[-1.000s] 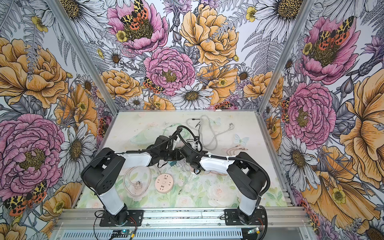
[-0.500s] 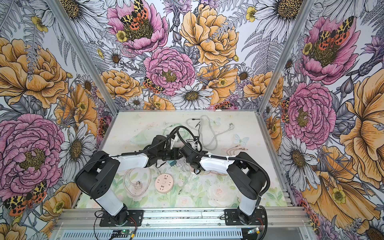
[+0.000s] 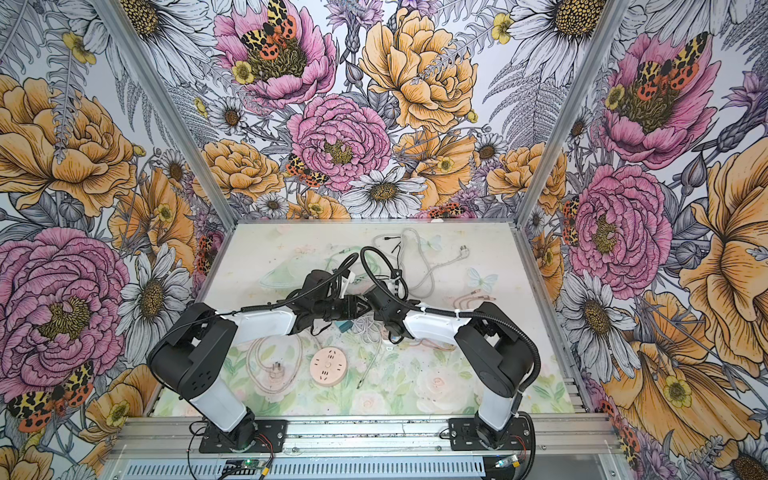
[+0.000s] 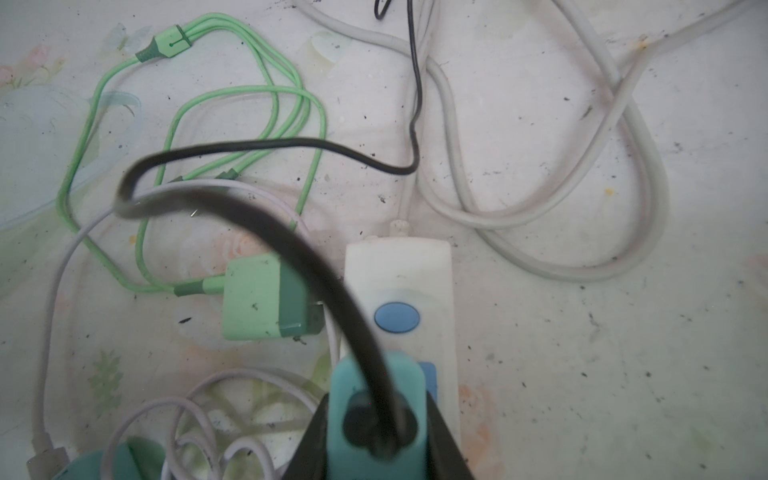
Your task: Insert the plug
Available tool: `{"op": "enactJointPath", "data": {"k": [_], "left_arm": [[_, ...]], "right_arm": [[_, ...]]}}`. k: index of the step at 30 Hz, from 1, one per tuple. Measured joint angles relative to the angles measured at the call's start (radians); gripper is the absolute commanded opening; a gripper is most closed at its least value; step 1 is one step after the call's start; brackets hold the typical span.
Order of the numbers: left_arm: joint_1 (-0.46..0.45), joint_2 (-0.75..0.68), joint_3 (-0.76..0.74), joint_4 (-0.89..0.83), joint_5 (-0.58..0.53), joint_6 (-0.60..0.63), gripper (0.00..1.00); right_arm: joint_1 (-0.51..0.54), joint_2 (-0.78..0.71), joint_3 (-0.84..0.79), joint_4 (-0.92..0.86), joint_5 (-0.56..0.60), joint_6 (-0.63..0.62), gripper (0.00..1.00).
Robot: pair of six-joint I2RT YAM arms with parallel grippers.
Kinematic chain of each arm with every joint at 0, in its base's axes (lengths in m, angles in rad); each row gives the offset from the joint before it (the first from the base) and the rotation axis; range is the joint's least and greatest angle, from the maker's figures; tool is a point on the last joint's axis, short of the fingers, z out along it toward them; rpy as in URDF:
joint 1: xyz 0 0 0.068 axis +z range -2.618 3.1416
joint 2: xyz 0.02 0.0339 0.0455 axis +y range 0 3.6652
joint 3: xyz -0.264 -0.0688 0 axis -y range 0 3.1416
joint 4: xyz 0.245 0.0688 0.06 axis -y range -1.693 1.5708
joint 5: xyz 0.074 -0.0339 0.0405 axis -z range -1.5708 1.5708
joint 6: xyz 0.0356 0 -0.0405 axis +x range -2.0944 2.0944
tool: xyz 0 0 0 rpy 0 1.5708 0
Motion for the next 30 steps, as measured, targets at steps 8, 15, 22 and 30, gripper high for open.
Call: {"op": "enactJointPath", "data": {"k": [8, 15, 22, 30], "left_arm": [[-0.011, 0.013, 0.045, -0.008, -0.005, 0.003, 0.35], [-0.034, 0.096, 0.070, -0.005, -0.035, 0.003, 0.31], [-0.053, 0.180, 0.073, 0.033, -0.047, -0.006, 0.23], [-0.060, 0.239, 0.093, 0.122, -0.043, -0.027, 0.19]], "right_arm": [[-0.014, -0.018, -0.009, 0.001, -0.034, 0.006, 0.00], [-0.022, -0.035, -0.029, 0.020, -0.069, 0.016, 0.05], [-0.025, -0.039, -0.029, 0.018, -0.082, 0.014, 0.10], [-0.026, -0.027, 0.002, -0.027, -0.084, 0.012, 0.07]]}}
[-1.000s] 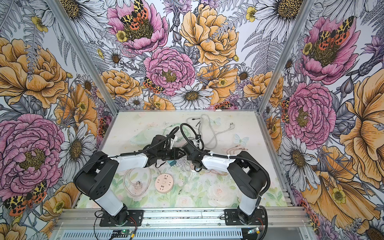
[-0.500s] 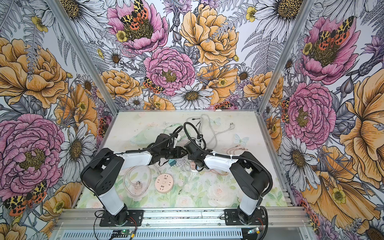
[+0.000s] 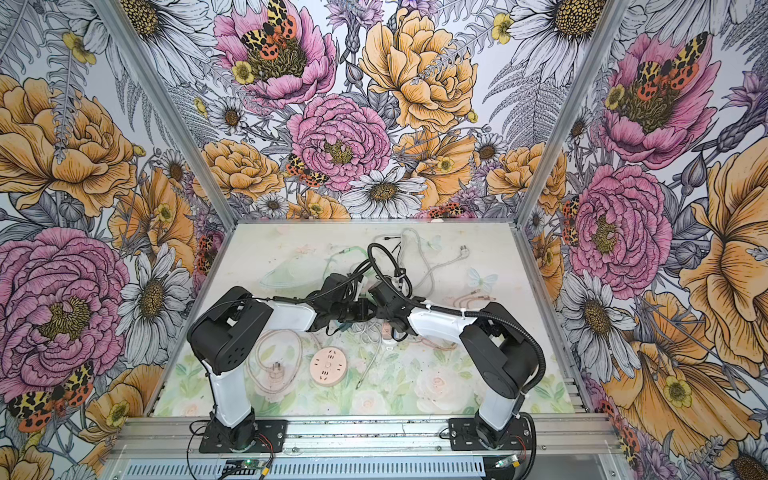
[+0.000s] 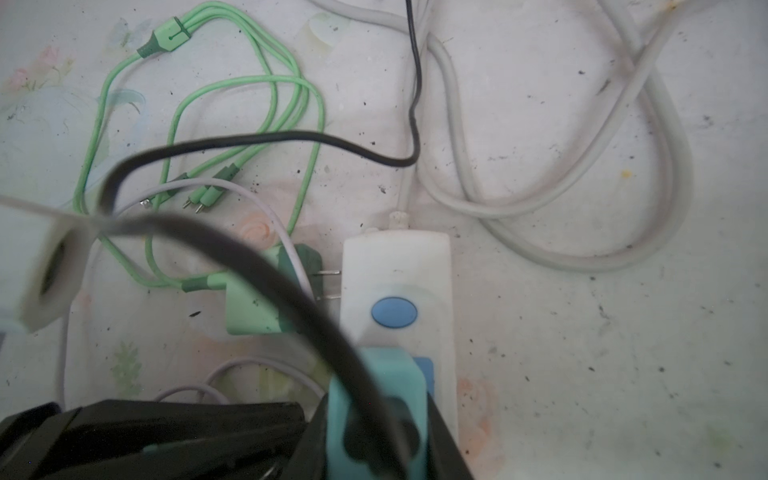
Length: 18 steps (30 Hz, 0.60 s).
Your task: Insert the plug
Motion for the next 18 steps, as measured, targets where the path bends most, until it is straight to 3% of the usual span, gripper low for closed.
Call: {"op": "enactJointPath", "data": {"k": [18], "left_arm": [[-0.024, 0.030, 0.008, 0.075, 0.008, -0.052, 0.17]], "right_arm": [[-0.011, 0.019, 0.035, -0.047, -0.006, -0.028, 0.00]]}}
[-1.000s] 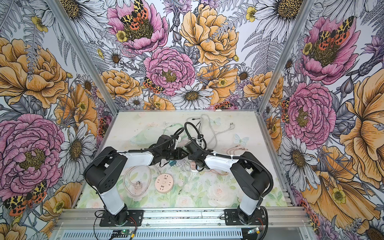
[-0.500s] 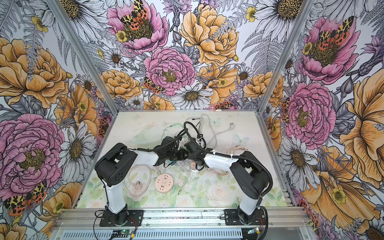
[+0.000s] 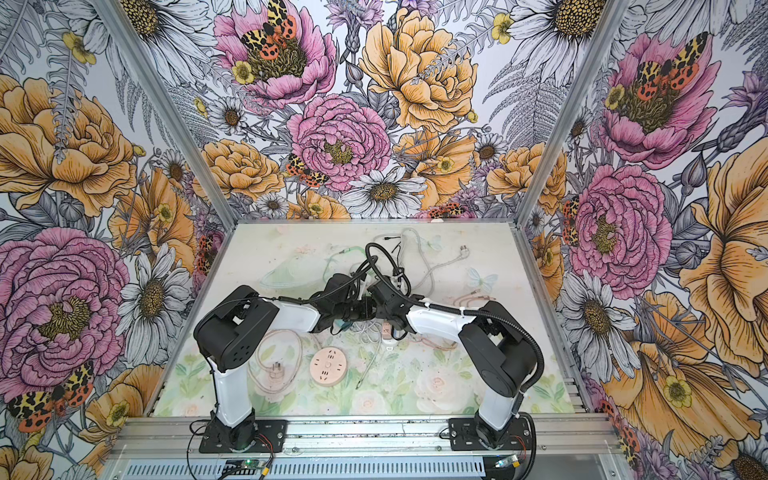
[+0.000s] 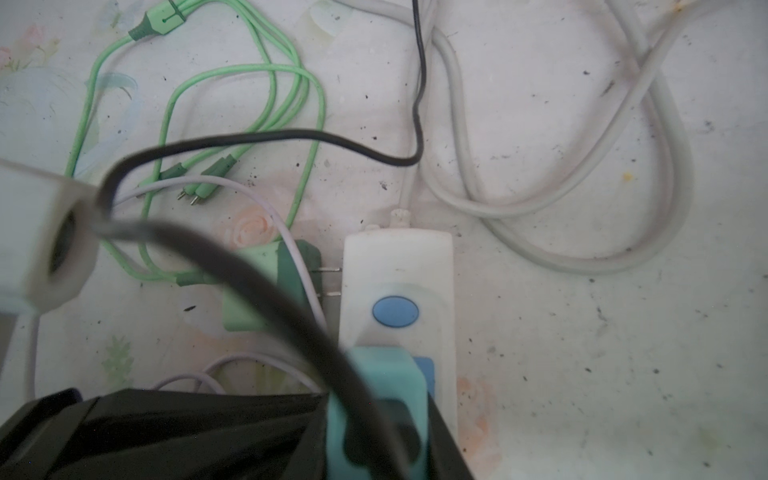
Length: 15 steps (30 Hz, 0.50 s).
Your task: Insert the plug
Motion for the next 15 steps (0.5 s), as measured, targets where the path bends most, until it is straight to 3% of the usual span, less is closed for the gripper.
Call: {"op": "enactJointPath", "data": {"k": [15], "left_arm": [[0.014, -0.017, -0.072, 0.061, 0.012, -0.034, 0.20]], "right_arm": [[-0.028, 0.024, 0.035, -0.027, -0.030, -0.063, 0.00]]}}
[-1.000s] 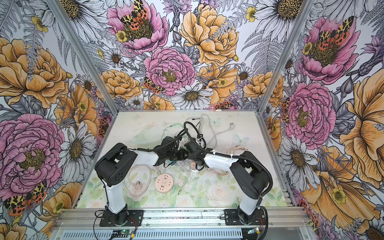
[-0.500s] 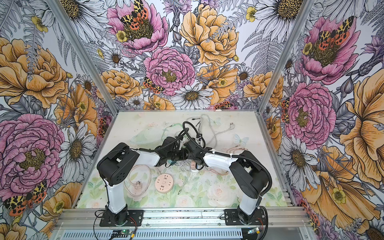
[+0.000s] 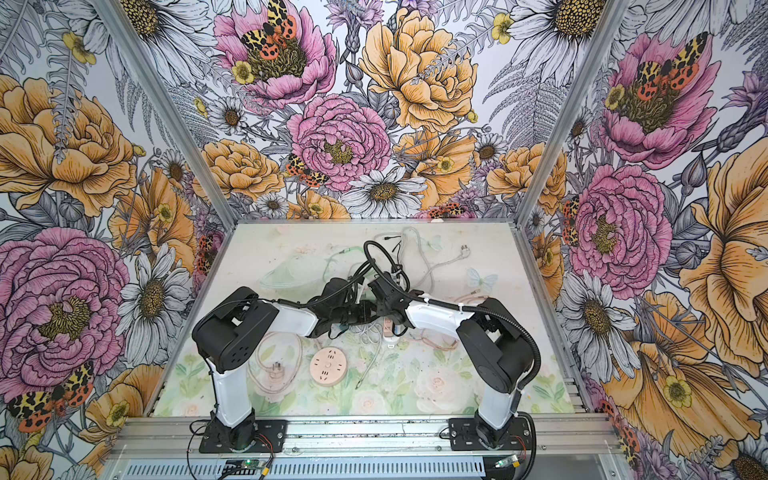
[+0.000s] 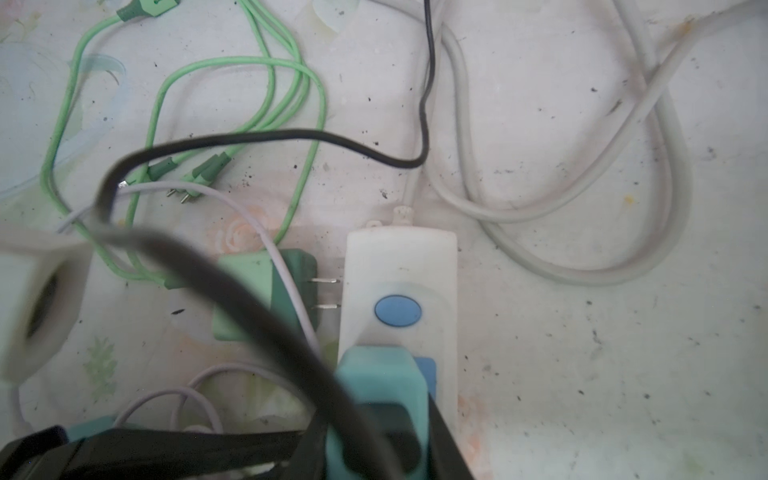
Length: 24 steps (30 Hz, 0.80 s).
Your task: Insert the plug
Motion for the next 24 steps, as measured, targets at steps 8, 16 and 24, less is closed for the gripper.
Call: {"op": "enactJointPath", "data": {"k": [8, 16, 24], "left_arm": [[0.013, -0.001, -0.003, -0.021, 0.003, 0.000, 0.19], [0.013, 0.012, -0.001, -0.001, 0.031, 0.000, 0.19], [0.000, 0.019, 0.017, -0.009, 0.034, 0.001, 0.19]], "right_arm": [[-0.007, 0.000, 0.001, 0.000, -0.019, -0.014, 0.00], [-0.009, 0.000, 0.002, 0.000, -0.023, -0.014, 0.07], [-0.014, -0.002, 0.021, -0.030, -0.034, -0.014, 0.16]]}}
